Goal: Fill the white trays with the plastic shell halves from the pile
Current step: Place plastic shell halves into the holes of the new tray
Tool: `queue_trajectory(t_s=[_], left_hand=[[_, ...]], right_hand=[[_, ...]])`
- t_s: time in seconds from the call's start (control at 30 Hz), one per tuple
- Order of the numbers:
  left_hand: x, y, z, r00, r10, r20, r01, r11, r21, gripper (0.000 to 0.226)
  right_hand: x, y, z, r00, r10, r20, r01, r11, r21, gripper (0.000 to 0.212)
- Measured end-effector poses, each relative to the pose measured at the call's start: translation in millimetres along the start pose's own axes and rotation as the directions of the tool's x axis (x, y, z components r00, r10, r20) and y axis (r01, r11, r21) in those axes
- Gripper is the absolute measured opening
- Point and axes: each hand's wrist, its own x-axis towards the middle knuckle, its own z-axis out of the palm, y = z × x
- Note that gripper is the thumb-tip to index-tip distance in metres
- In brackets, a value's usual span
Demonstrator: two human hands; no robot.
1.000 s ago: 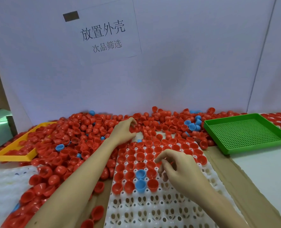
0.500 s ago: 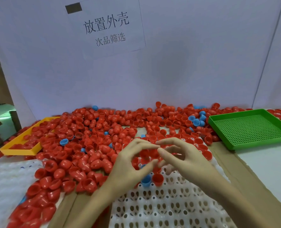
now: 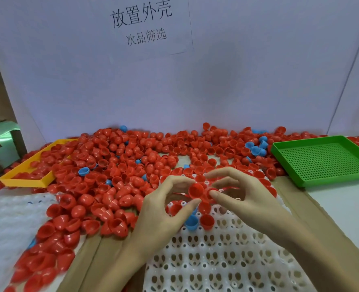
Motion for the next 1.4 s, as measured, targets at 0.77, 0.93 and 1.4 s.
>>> queue_trajectory(t_s=[0.77, 0.93, 1.4], left_hand=[[-2, -23, 0, 0.988, 0.02, 0.155, -0.097, 0.857, 0.506, 0.019], [-3, -28, 3, 0.971, 0.038, 0.234, -0.16, 0.834, 0.529, 0.021], [13, -25, -4, 0.986, -0.014, 0.166, -0.057, 0.908, 0.416, 0.018]], right_hand=[[-3, 9, -25, 0.987, 0.045, 0.156, 0.067, 0.763, -0.643, 0.018], [-2, 10, -20, 0.982, 0.052, 0.18, 0.078, 0.76, -0.645, 0.008], [2, 20, -14, 0.984, 0.013, 0.18, 0.106, 0.766, -0.634, 0.009]])
